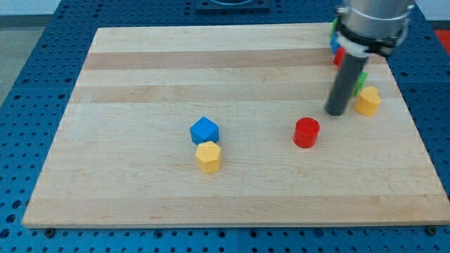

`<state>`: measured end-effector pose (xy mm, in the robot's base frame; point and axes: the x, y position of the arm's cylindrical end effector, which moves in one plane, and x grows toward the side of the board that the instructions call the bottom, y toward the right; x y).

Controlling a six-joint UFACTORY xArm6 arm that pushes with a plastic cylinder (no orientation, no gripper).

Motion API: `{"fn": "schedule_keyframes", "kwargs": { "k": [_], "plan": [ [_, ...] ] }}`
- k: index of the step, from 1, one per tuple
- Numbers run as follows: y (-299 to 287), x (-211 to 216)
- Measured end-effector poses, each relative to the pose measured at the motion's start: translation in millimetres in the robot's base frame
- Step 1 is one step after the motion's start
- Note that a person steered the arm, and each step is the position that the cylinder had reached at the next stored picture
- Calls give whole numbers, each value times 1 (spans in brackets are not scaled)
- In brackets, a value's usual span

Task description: Push yellow heart a bit left

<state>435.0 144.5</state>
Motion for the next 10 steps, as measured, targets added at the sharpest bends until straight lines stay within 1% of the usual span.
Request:
{"fn": "schedule_keyframes", "kwargs": {
  "k": [1,2,3,5,6,7,9,10],
  "plan": [
    [-62,0],
    [-112,0],
    [-122,-1],
    [-123,2],
    [-104,3],
    [-70,4],
    [-1,33],
    [42,37]
  ]
}}
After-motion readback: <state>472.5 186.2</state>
